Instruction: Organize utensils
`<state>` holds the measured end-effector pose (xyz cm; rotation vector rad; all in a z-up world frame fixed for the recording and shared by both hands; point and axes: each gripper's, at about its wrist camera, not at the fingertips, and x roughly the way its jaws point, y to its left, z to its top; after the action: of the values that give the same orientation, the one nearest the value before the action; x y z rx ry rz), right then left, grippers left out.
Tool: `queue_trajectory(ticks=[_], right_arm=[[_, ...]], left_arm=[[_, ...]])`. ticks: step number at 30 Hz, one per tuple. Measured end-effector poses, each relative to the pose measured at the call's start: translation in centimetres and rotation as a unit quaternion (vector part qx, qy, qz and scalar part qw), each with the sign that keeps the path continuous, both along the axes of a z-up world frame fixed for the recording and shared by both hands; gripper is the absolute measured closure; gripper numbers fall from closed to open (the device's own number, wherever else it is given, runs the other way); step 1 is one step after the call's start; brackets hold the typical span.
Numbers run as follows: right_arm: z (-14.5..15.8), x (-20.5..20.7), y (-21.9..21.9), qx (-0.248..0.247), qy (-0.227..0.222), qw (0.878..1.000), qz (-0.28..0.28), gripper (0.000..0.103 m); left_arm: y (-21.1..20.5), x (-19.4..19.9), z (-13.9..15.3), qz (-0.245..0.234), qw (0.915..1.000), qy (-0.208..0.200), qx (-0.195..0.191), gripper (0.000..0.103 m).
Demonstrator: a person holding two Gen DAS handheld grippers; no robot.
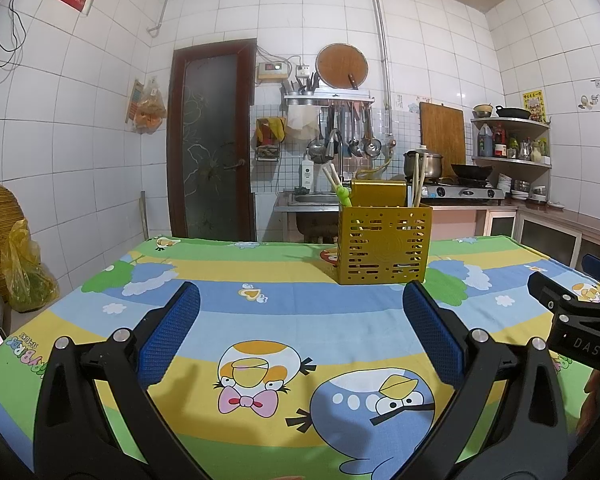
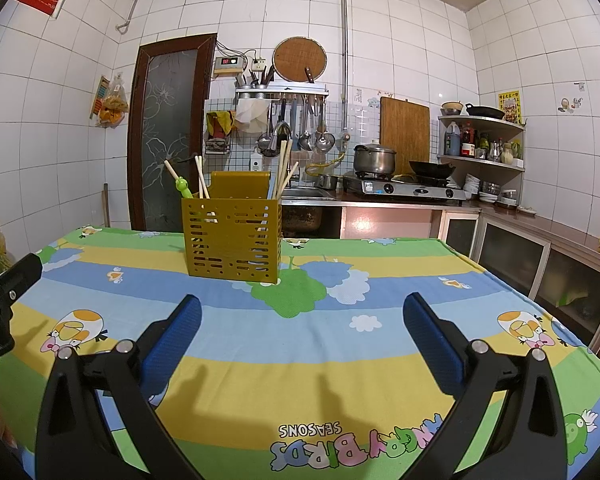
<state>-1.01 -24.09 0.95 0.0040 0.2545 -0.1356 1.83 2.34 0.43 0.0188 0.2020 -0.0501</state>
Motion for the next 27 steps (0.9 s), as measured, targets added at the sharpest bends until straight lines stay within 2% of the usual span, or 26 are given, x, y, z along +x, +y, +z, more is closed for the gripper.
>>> queue_trajectory(ticks=[27], right_arm=[[0.02, -0.05, 0.04, -0.001, -0.001, 1.0, 0.0, 0.004]], left_arm=[[-0.04, -0.13, -0.03, 0.0, 1.0, -0.001, 0.001, 0.005]])
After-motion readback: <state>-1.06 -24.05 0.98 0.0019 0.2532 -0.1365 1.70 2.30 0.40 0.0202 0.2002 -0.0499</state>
